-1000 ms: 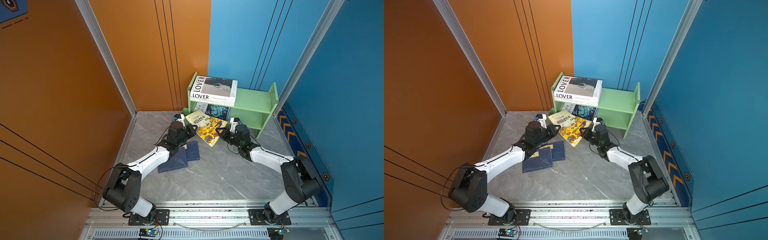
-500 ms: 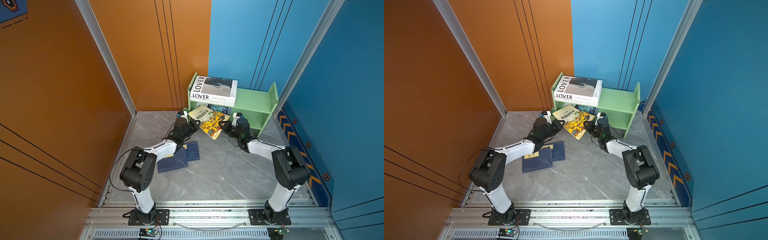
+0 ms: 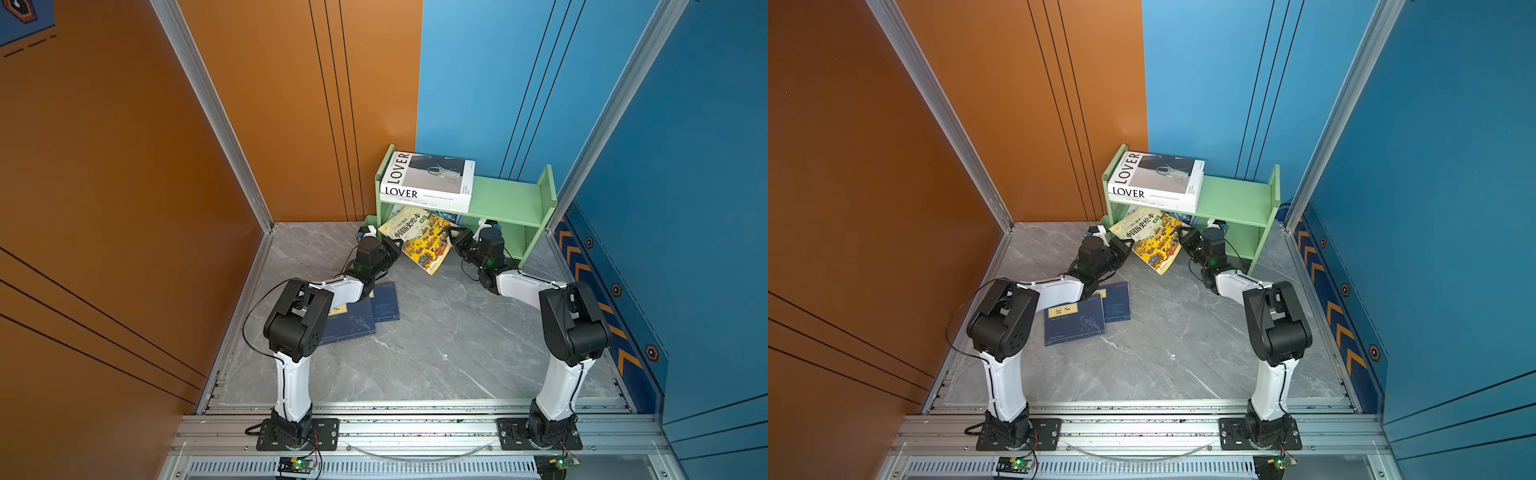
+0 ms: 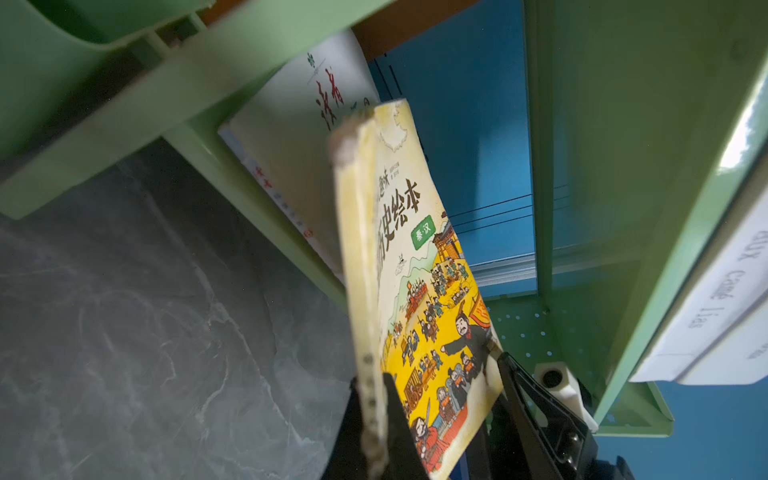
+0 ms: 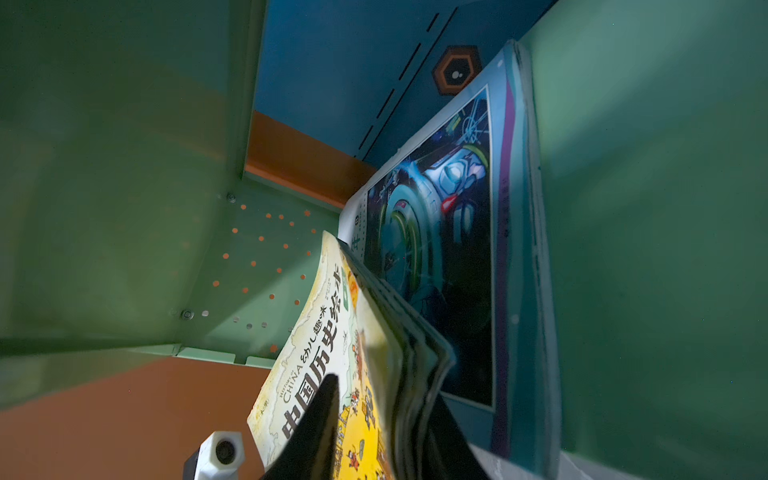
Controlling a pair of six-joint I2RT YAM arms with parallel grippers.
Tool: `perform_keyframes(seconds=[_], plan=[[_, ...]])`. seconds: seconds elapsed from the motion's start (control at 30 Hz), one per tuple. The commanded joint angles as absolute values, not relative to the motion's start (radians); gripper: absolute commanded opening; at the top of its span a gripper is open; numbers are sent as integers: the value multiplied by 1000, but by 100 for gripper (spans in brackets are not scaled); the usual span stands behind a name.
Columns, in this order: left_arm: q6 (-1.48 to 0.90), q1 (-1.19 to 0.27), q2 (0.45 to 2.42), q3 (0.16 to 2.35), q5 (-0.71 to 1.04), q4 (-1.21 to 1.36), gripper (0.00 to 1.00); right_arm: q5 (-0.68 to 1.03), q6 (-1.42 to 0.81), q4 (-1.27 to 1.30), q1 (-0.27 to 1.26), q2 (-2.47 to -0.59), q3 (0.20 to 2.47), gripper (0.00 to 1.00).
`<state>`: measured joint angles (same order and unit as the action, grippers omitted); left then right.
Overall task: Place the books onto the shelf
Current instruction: 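Insert the yellow book into the lower tier beside the magazine with both grippers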
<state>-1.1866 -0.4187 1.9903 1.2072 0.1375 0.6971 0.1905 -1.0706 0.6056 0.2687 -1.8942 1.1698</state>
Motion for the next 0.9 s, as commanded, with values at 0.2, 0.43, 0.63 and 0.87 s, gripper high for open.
perform_keyframes(seconds=[0.2,0.43,0.63,0.87], plan=[[-1287,-420,2018,1261,74,815,0,120,-1050,570,262,-1829,1128,60],[-1326,-434,2028,1252,36,815,0,95,-1045,411,262,-1699,1037,65],[-1355,-448,2043,1248,7,820,0,146,-1130,468,309,-1629,924,64],[-1387,-469,2048,1229,-39,847,0,202,-1216,595,366,-1703,926,64]])
